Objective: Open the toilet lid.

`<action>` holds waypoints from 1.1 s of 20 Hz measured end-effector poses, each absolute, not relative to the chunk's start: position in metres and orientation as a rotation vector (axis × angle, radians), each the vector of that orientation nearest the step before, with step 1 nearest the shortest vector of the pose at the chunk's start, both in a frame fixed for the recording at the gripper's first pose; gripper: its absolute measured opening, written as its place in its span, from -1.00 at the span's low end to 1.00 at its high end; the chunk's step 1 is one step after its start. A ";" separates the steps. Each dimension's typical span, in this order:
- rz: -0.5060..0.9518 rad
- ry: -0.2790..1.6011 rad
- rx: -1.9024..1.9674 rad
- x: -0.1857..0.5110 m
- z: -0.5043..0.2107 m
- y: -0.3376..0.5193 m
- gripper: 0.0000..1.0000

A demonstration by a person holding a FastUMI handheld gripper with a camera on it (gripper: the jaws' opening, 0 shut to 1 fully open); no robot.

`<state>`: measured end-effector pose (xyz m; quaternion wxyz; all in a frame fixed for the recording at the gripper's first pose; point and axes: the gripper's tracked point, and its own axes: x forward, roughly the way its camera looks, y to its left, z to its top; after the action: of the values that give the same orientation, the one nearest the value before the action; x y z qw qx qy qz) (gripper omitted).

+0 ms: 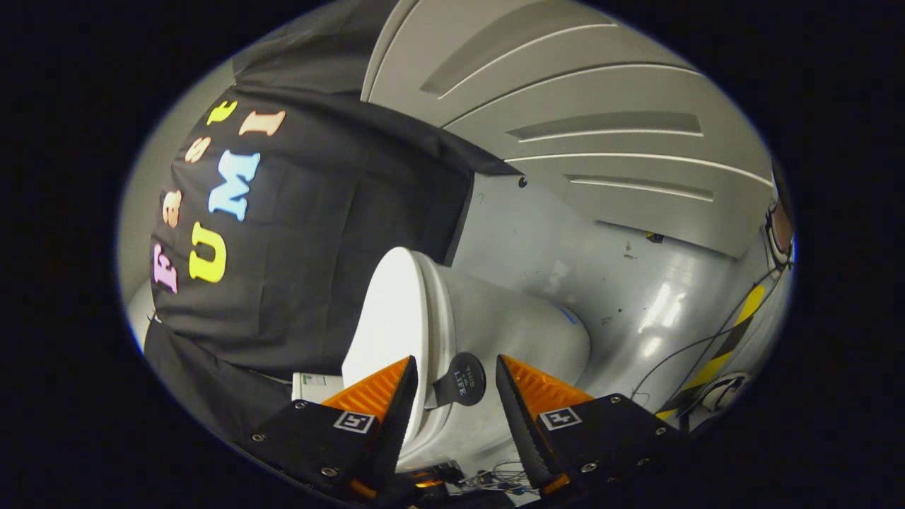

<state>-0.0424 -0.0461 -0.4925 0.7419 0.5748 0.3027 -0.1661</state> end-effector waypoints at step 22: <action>-0.429 0.620 1.295 -0.041 -0.502 -0.032 -1.00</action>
<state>-0.0414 -0.0318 -0.5019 0.7323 0.5886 0.2818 -0.1948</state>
